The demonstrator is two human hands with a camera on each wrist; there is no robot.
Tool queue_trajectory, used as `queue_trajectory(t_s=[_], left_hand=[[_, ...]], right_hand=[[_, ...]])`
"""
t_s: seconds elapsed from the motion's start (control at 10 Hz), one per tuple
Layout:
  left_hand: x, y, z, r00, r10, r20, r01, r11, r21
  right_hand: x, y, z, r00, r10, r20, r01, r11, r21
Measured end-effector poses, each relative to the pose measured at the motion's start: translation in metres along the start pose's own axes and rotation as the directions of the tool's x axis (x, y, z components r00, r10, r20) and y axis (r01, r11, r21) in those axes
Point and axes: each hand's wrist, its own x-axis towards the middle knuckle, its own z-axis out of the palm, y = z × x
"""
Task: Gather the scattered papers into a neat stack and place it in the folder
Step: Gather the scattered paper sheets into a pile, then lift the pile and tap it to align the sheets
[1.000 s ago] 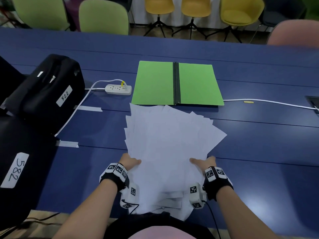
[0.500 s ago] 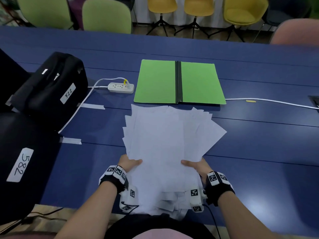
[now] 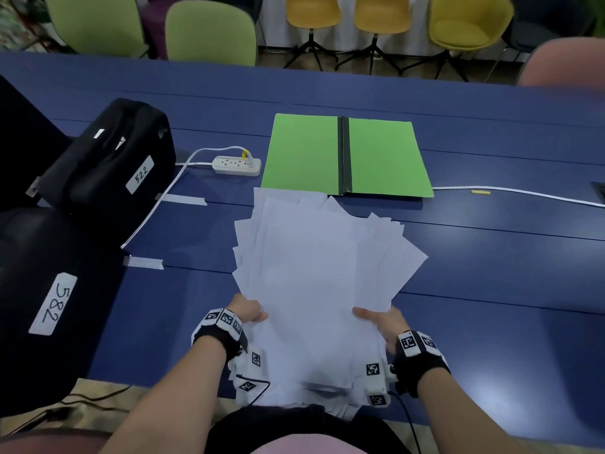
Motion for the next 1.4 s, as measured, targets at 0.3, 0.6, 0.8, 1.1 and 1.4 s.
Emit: queue_trajectory(t_s=[0.3, 0.6, 0.8, 1.1, 1.4], left_hand=[[0.023, -0.018, 0.002, 0.998, 0.055, 0.038, -0.031, 0.887, -0.460], [0.016, -0.024, -0.001, 0.992, 0.110, -0.063, -0.126, 0.794, -0.594], [-0.005, -0.019, -0.025, 0.955, 0.293, -0.045, -0.216, 0.582, -0.784], [-0.059, 0.079, -0.066, 0.827, 0.391, -0.404, -0.538, 0.340, -0.771], [-0.077, 0.102, -0.071, 0.691, 0.319, -0.649, -0.722, 0.275, -0.635]], right_hand=[[-0.002, -0.002, 0.004, 1.000, 0.020, 0.013, -0.017, 0.987, -0.158], [-0.015, -0.009, -0.009, 0.998, 0.018, 0.060, -0.013, 0.996, -0.085], [-0.030, -0.031, -0.030, 0.974, 0.052, 0.222, -0.083, 0.988, 0.130], [-0.067, -0.155, -0.013, 0.907, -0.419, 0.029, 0.417, 0.906, 0.068], [-0.092, -0.168, -0.012, 0.796, -0.456, 0.398, 0.582, 0.757, -0.297]])
